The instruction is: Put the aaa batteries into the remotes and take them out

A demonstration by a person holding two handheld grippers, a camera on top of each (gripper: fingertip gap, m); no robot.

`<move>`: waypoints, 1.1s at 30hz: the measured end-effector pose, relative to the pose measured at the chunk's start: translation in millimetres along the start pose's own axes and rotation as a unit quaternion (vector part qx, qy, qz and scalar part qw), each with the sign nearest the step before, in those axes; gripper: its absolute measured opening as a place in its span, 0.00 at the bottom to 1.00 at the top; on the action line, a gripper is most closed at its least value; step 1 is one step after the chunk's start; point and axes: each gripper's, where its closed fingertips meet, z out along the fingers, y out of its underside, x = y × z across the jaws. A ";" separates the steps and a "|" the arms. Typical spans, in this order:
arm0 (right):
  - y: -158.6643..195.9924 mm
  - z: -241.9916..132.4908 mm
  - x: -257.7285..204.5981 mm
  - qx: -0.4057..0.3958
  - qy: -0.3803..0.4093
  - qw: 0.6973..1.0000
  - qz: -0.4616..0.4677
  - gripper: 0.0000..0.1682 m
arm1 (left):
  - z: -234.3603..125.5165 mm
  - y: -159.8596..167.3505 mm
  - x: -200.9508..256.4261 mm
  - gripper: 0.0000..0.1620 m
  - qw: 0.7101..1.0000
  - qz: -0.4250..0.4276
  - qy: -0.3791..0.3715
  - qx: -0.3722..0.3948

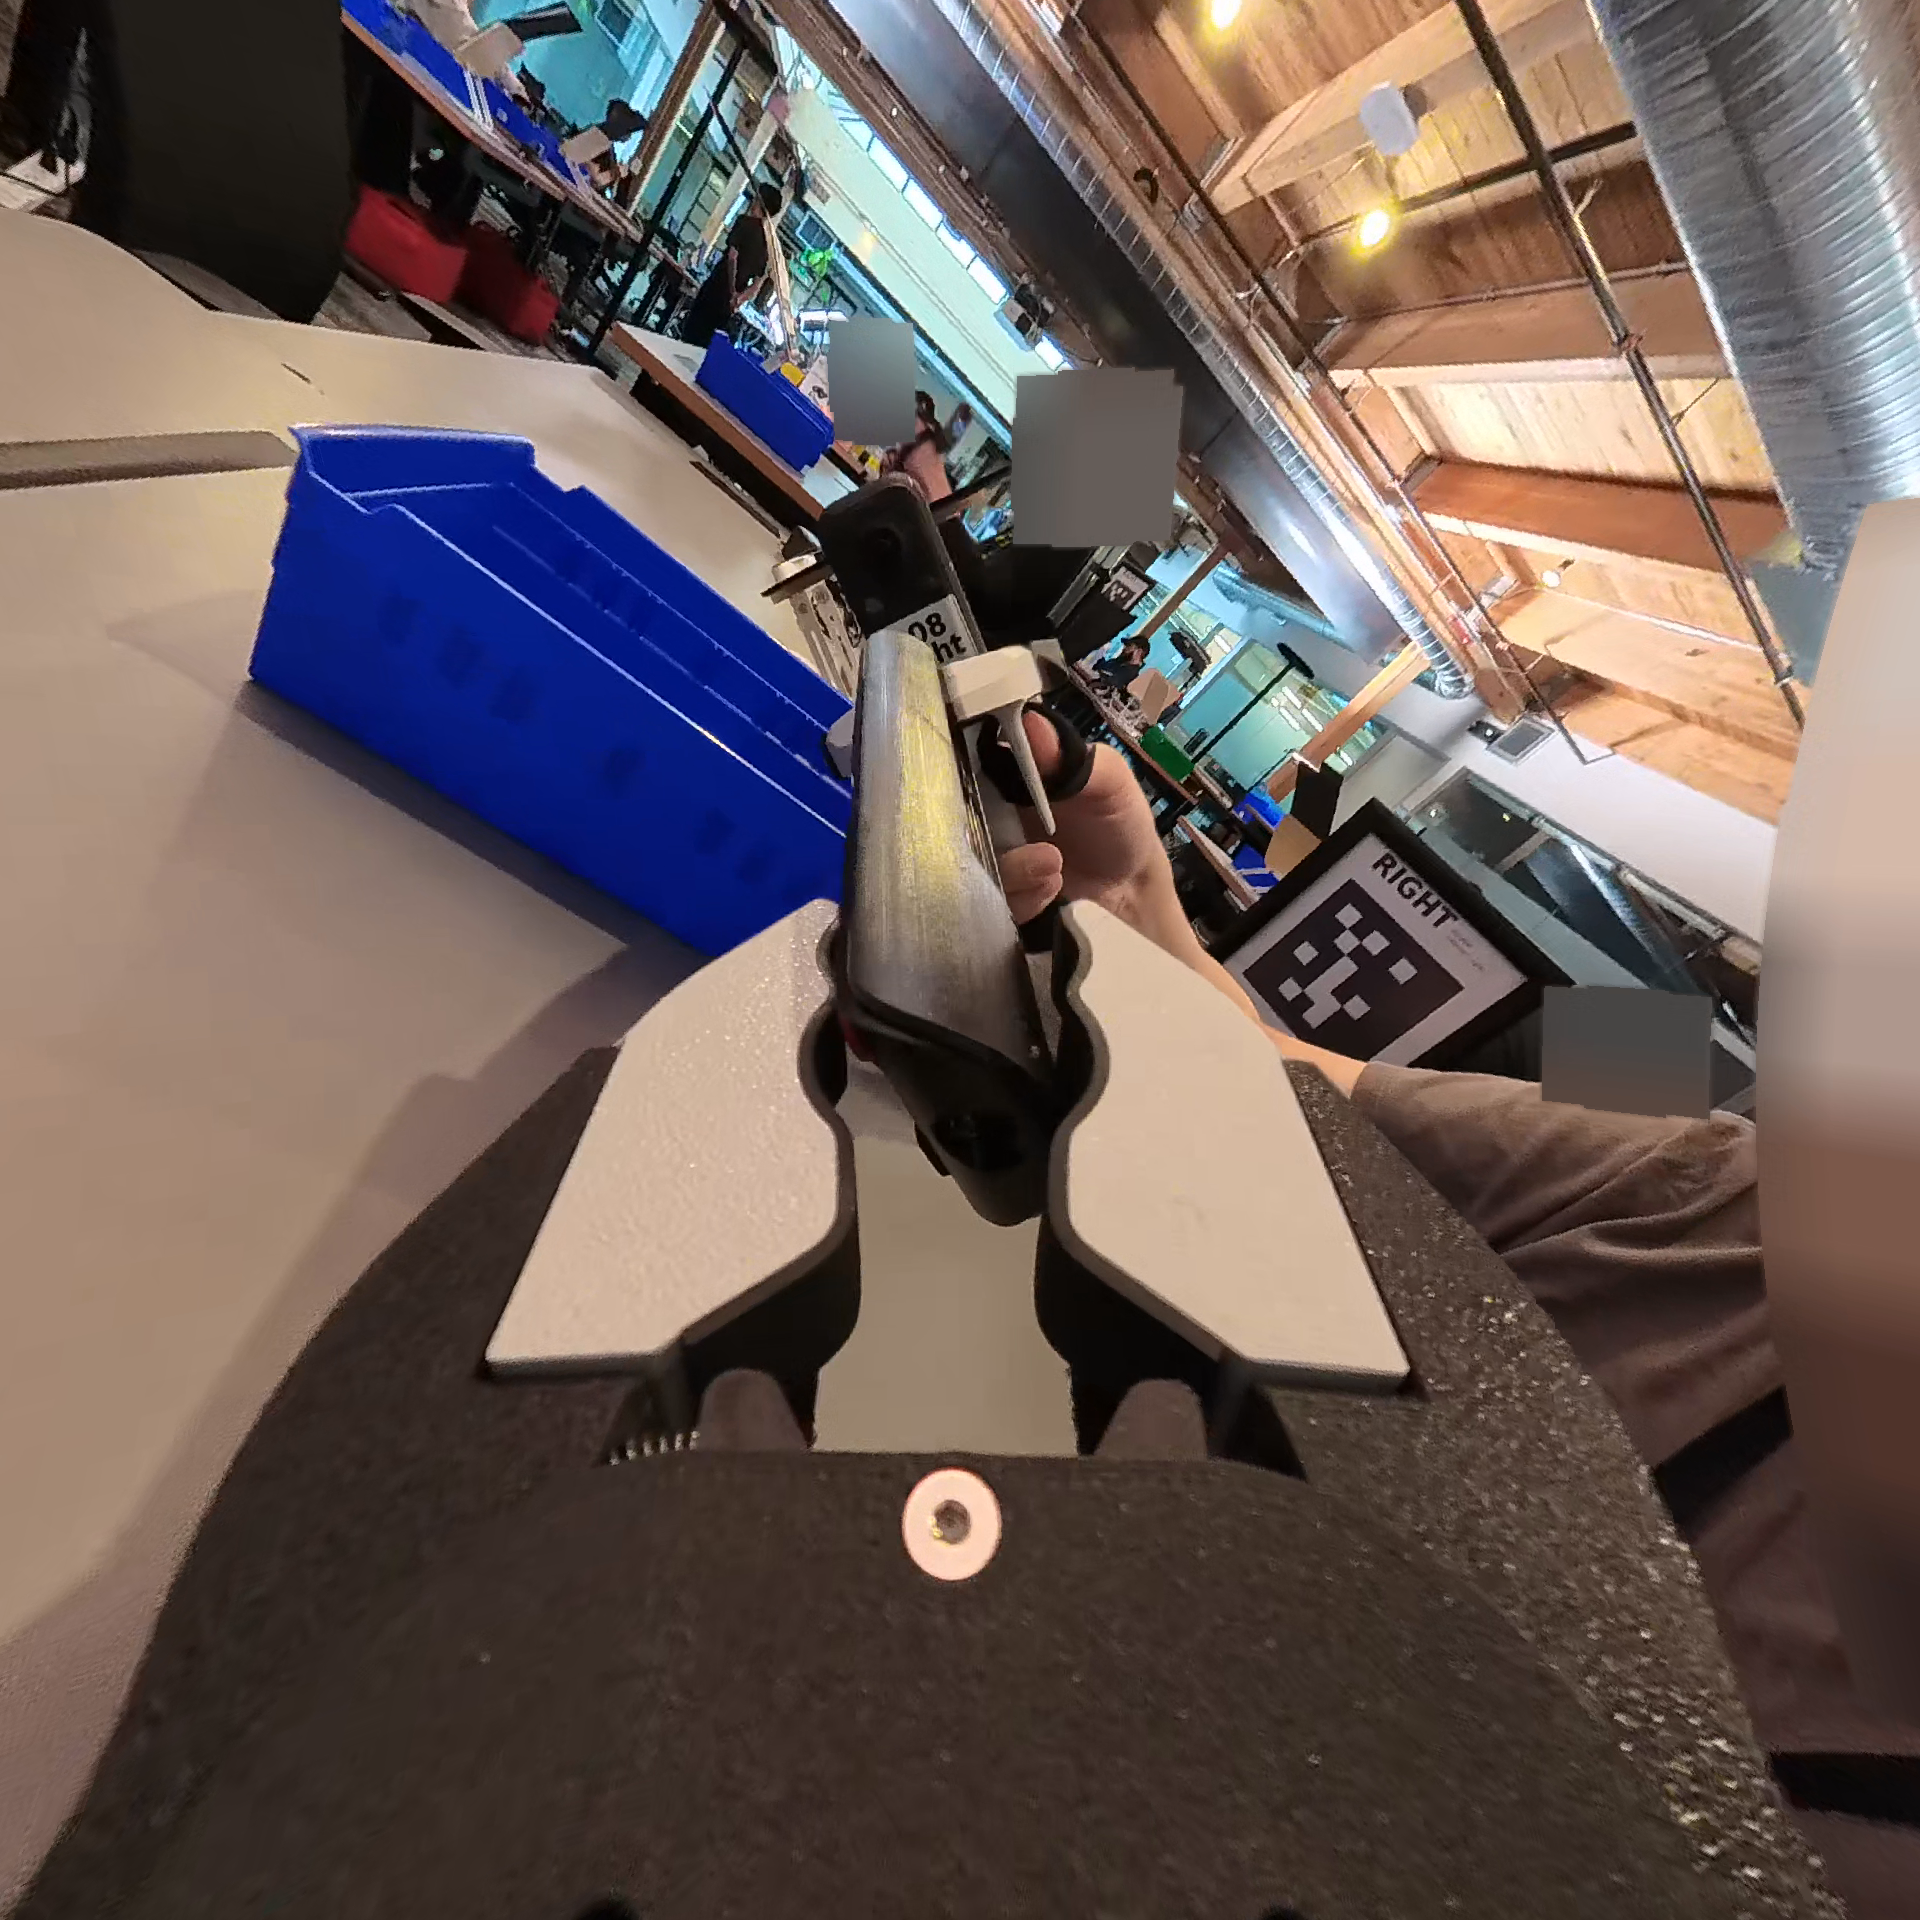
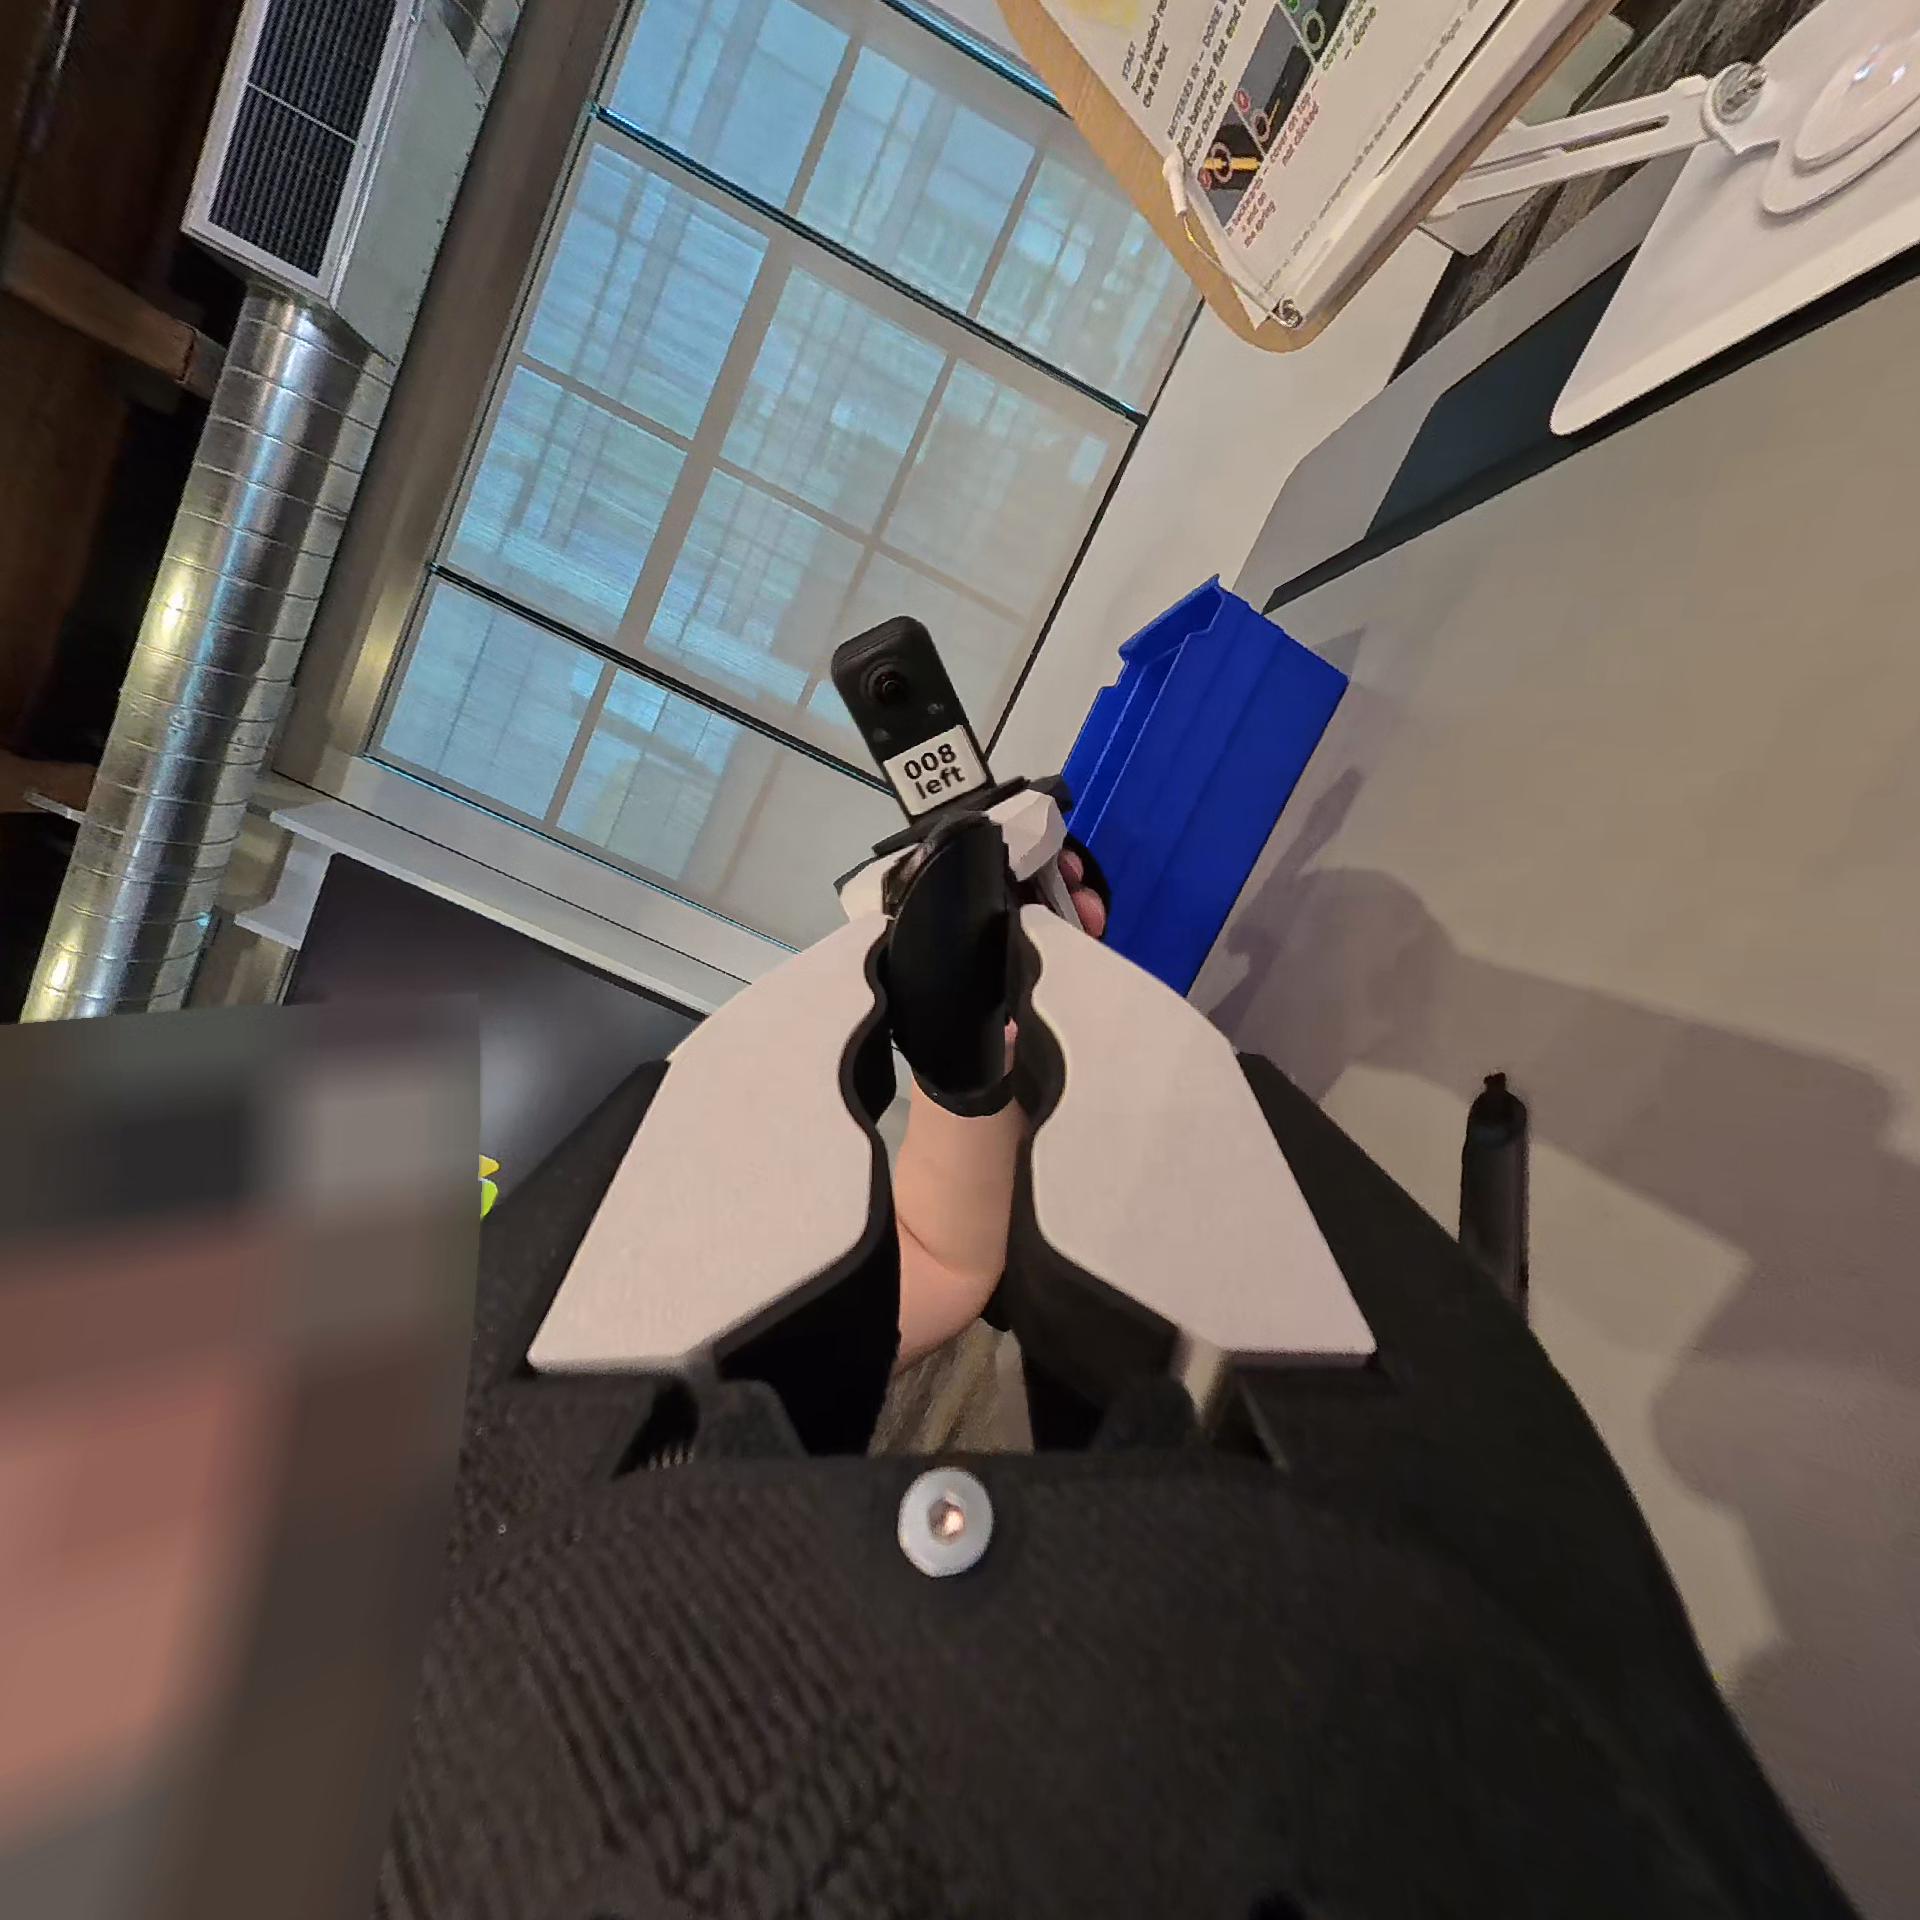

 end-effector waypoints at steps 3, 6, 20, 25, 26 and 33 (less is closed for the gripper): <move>0.9 1.7 3.5 -0.005 0.004 1.000 0.007 0.11 | -2.7 0.0 -5.1 0.21 1.000 -0.006 -0.006 0.001; 2.1 3.0 4.1 -0.012 0.007 1.000 0.001 0.11 | -3.8 0.8 -6.8 0.20 1.000 -0.023 -0.006 0.001; 5.9 5.5 0.2 -0.037 0.024 0.999 -0.027 0.12 | -8.1 -2.2 -10.4 0.16 0.997 -0.079 0.018 0.016; 4.3 3.4 -1.8 -0.039 0.036 0.998 -0.039 0.11 | -6.2 0.9 -6.6 0.17 0.996 -0.080 0.027 0.000; 4.3 3.5 -1.4 -0.040 0.037 0.998 -0.038 0.11 | -6.5 1.6 -7.2 0.17 0.997 -0.078 0.024 -0.003; 3.8 6.1 -1.6 -0.037 0.042 0.998 -0.041 0.11 | -9.8 -1.1 -10.1 0.18 0.997 -0.080 0.016 0.004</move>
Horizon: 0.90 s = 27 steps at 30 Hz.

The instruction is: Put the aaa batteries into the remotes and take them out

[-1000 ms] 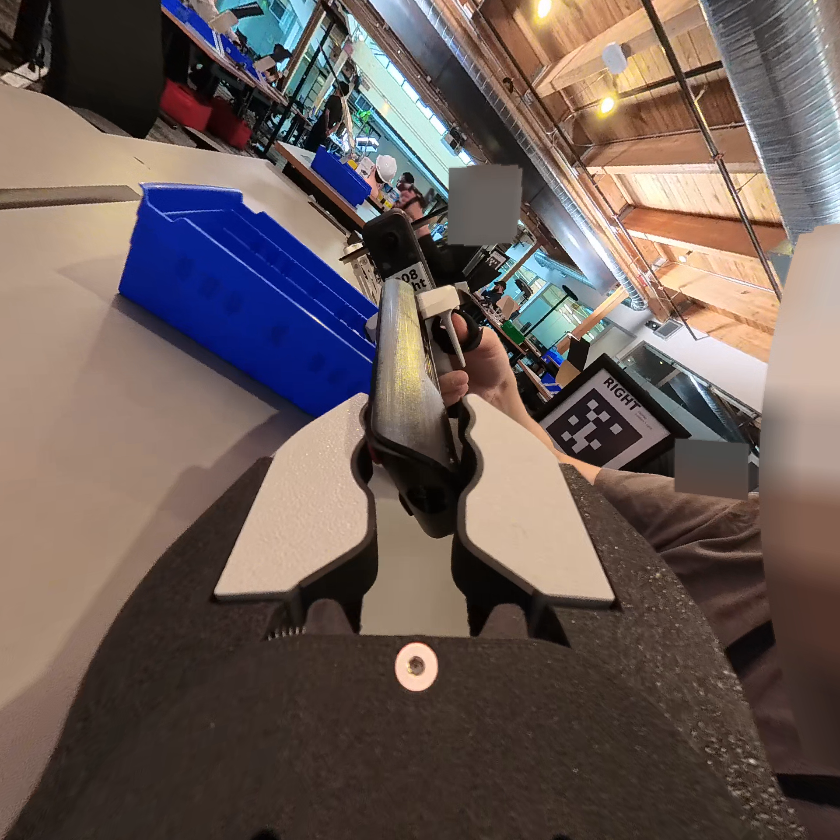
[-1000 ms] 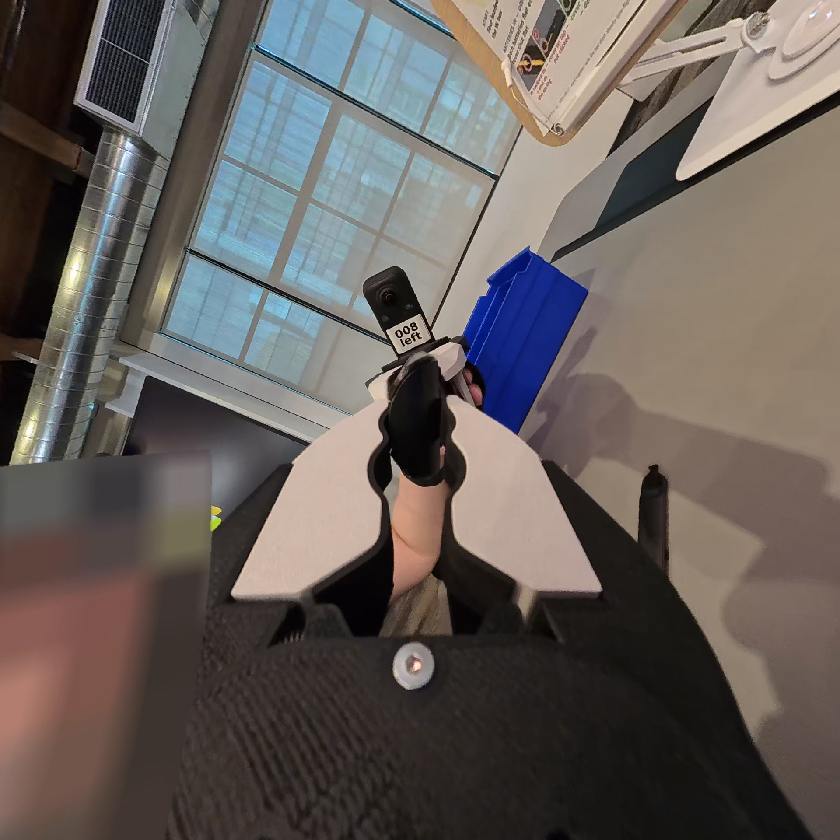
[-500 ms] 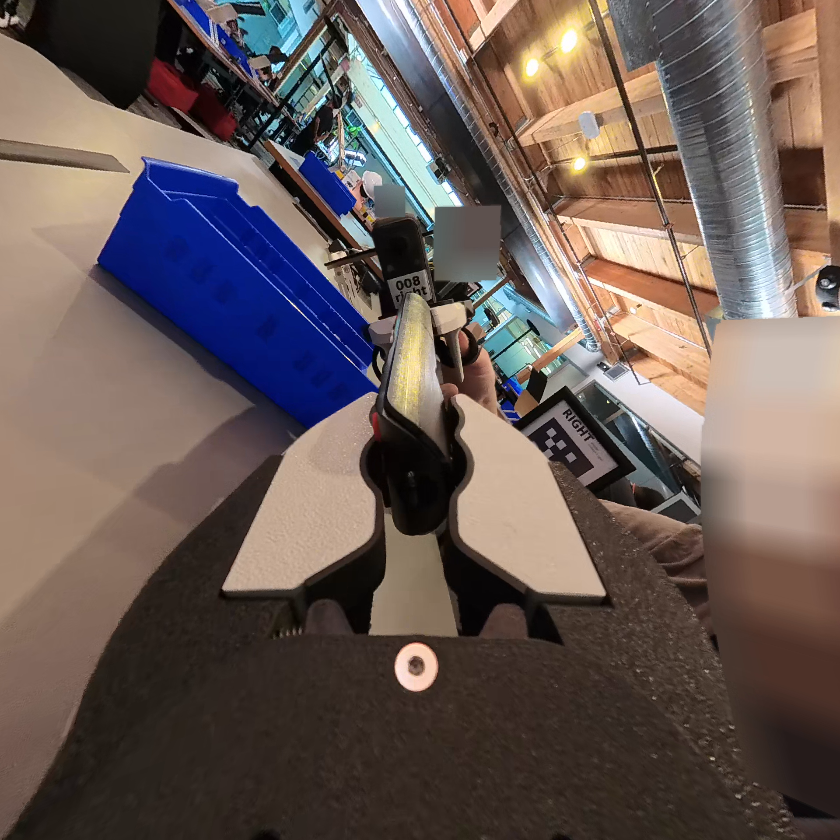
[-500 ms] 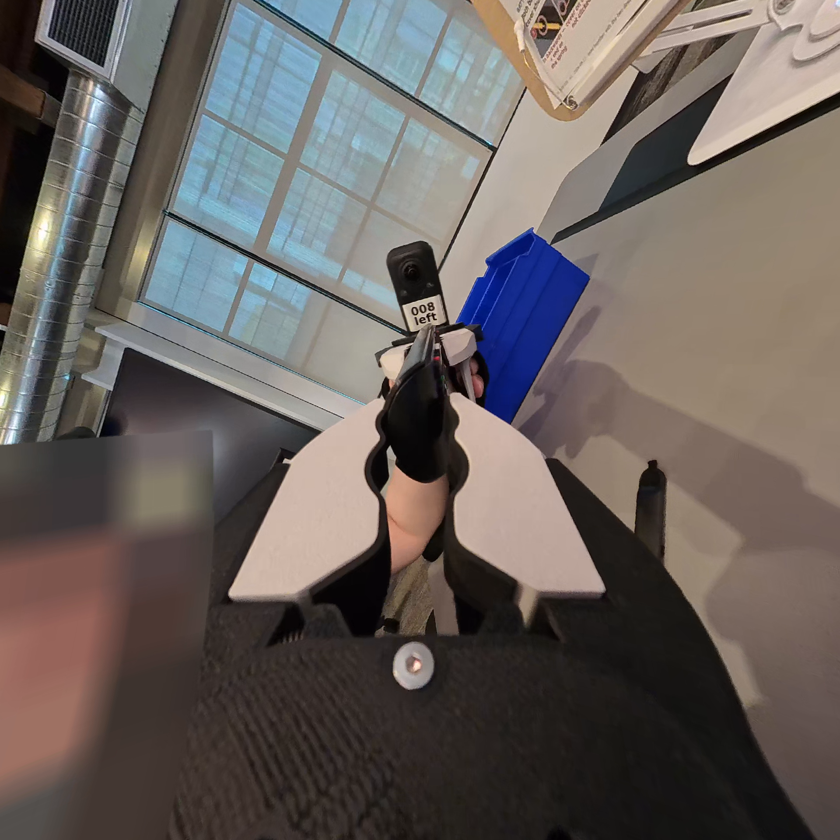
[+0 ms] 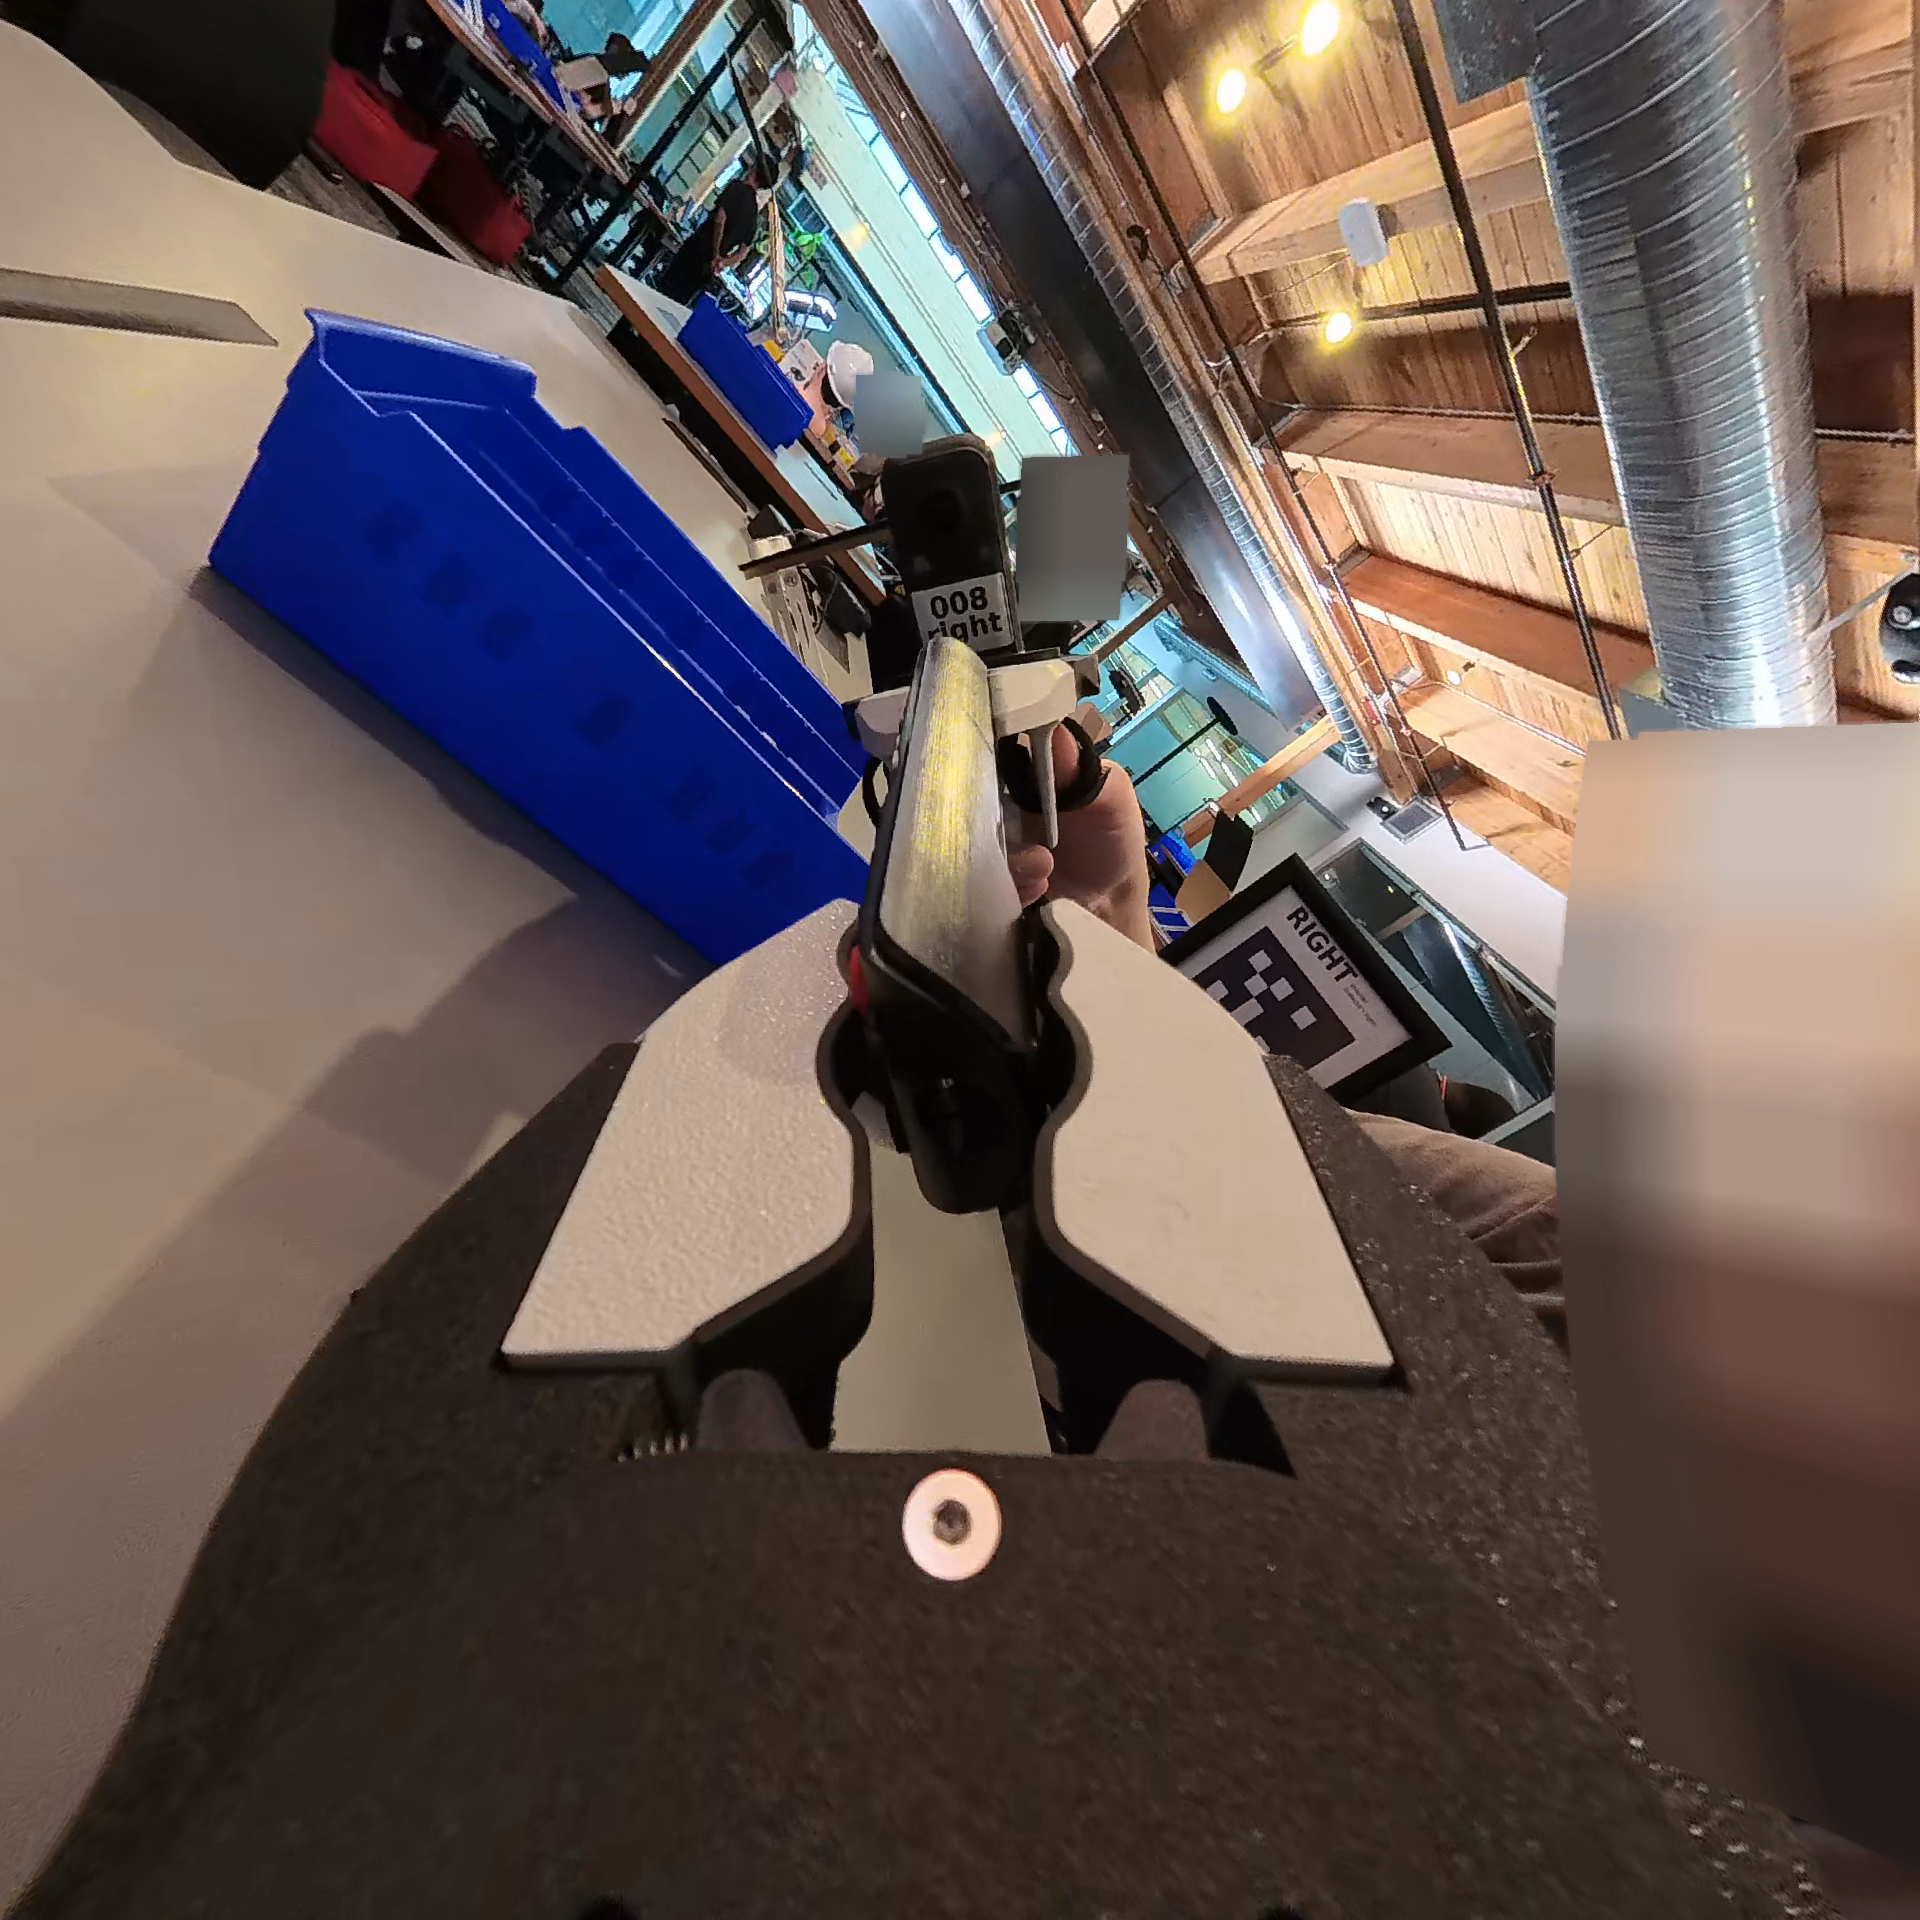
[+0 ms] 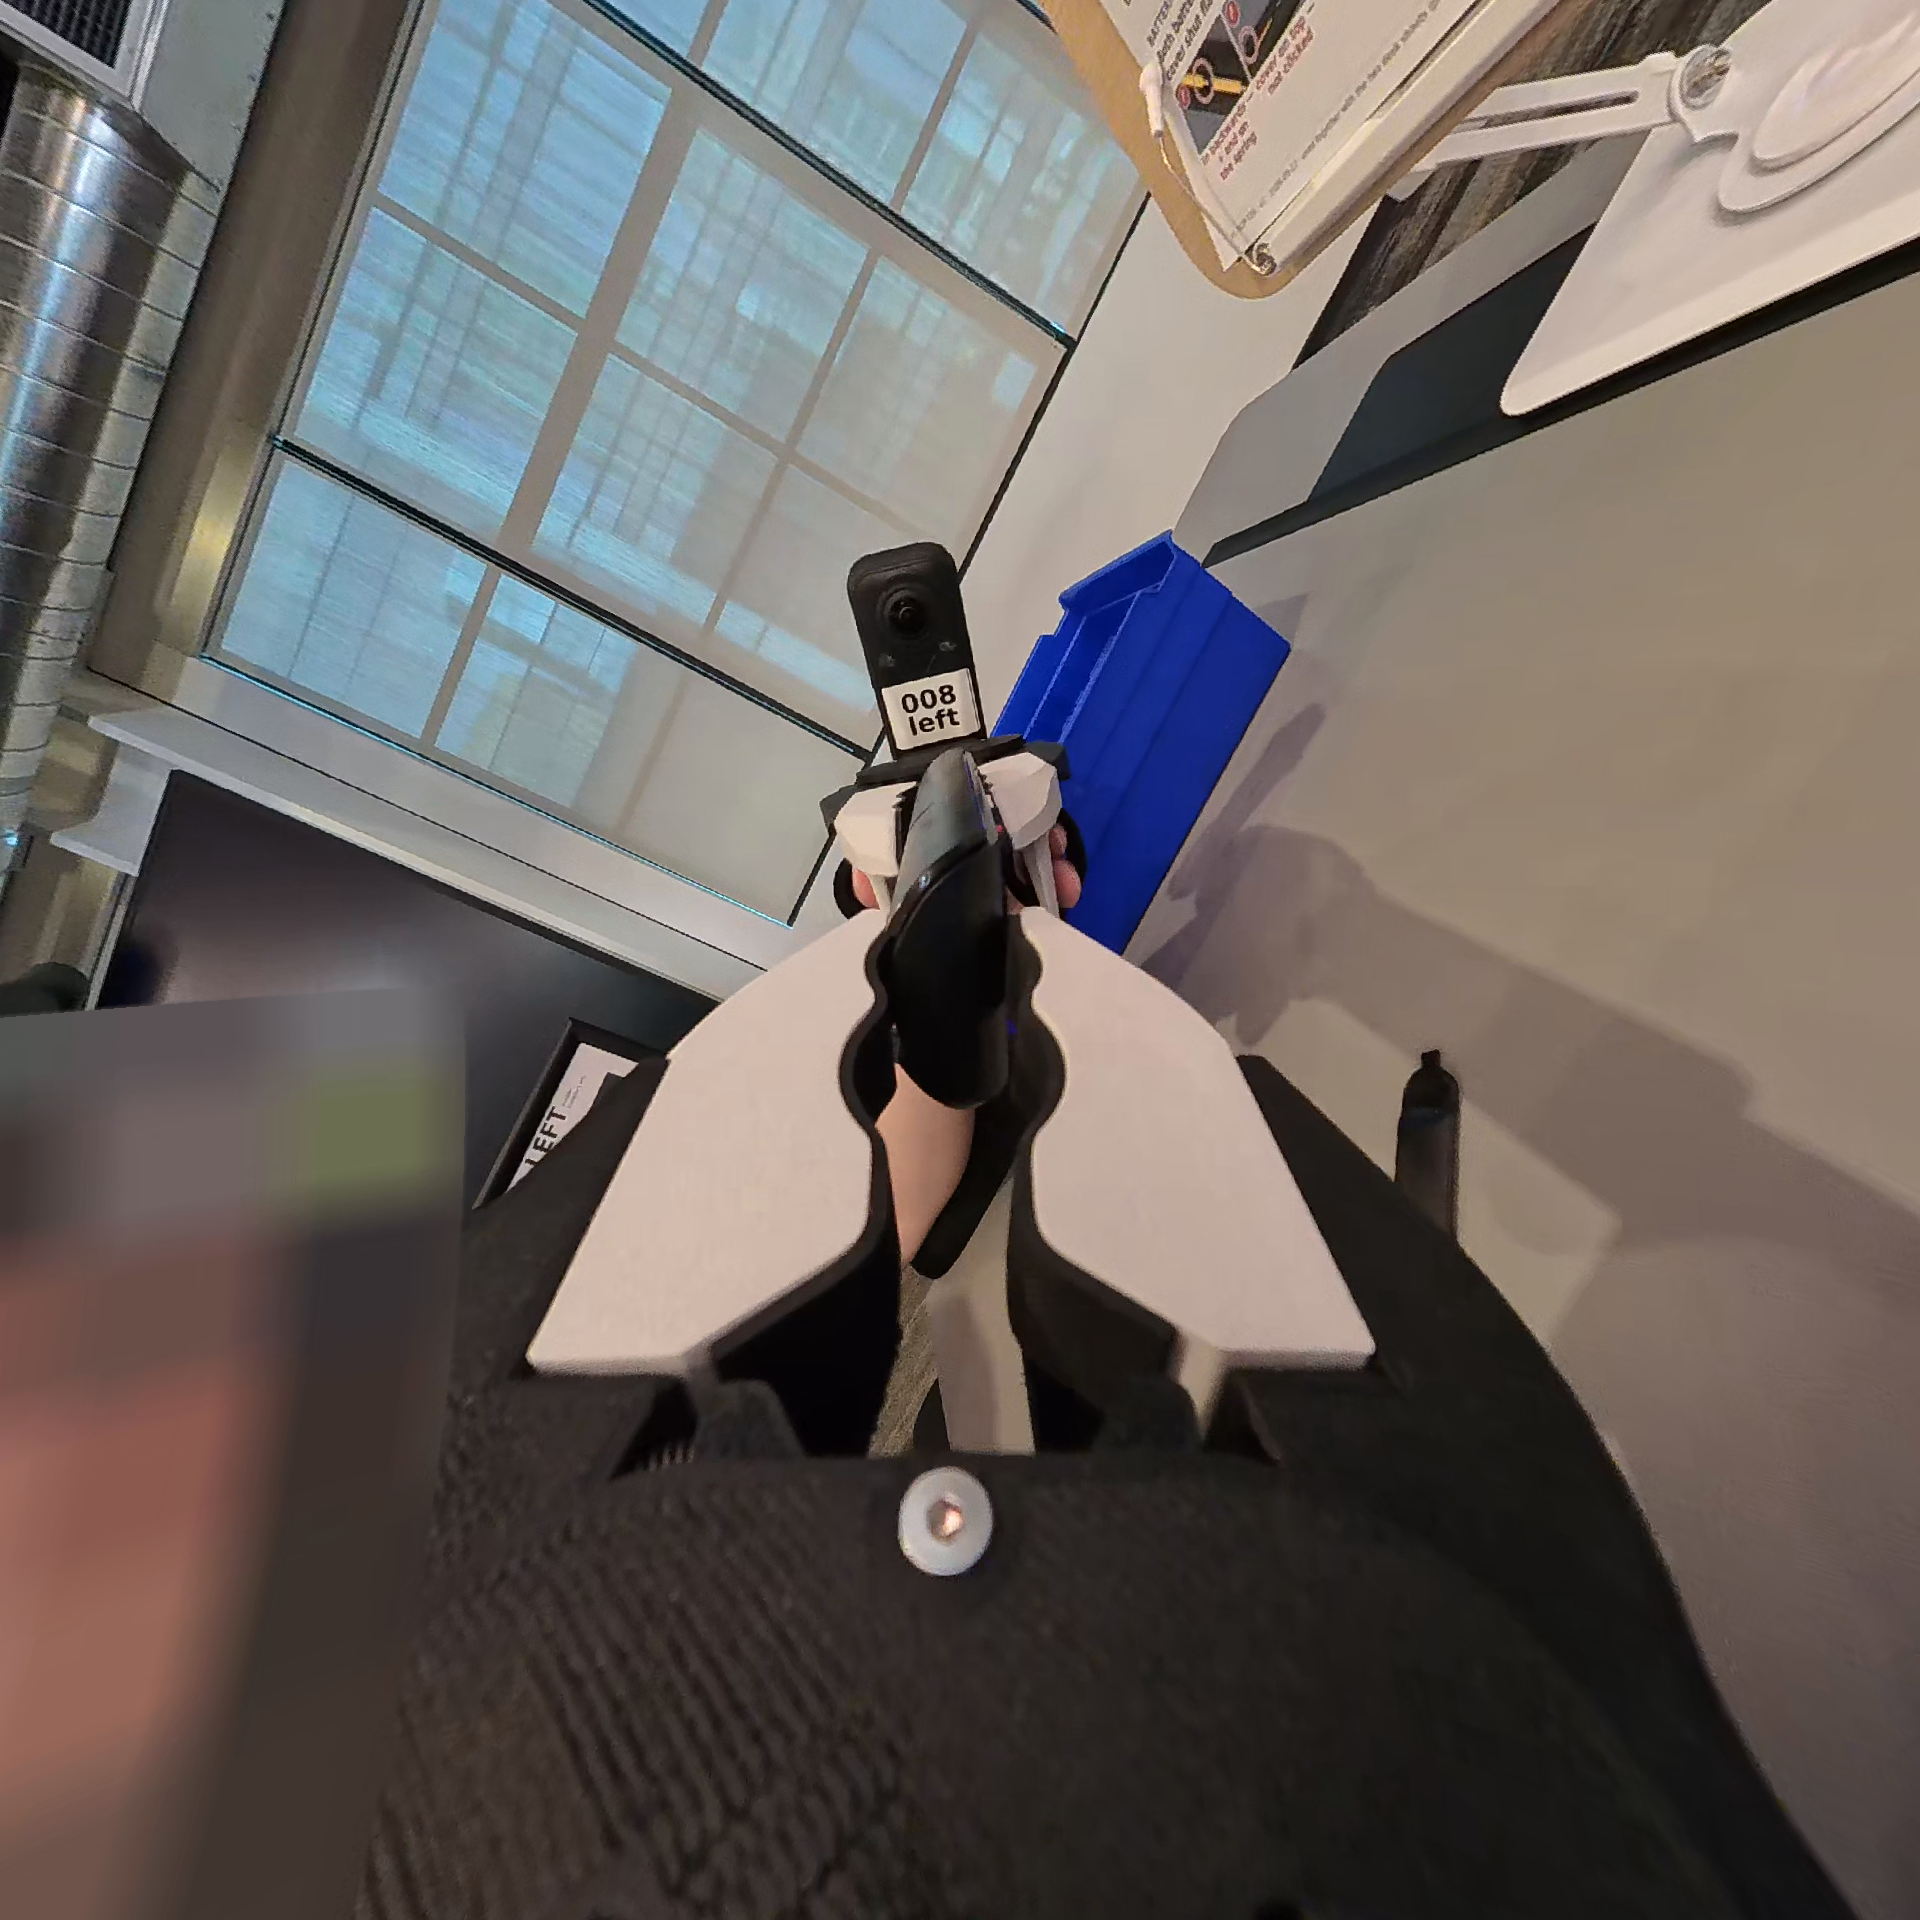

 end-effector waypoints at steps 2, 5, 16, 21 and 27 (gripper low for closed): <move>-1.1 0.0 -0.3 0.004 -0.001 1.000 -0.001 0.11 | -1.3 -1.2 0.6 0.18 1.000 -0.003 0.001 0.002; -2.5 -0.9 0.5 0.010 0.003 1.000 -0.005 0.11 | -5.5 -4.6 -2.0 0.17 1.000 -0.002 -0.011 0.009; -3.8 4.7 -0.9 0.003 0.001 1.000 -0.030 0.11 | -14.0 -6.7 -0.6 0.15 1.000 -0.009 -0.020 0.002; -9.5 15.8 3.4 -0.013 -0.016 0.999 -0.045 0.21 | -23.4 -12.5 -3.4 0.15 0.999 0.002 -0.037 0.007; -21.1 23.5 9.0 -0.010 0.004 0.994 -0.110 0.28 | -34.7 -22.2 -1.7 0.14 0.999 -0.008 -0.026 0.028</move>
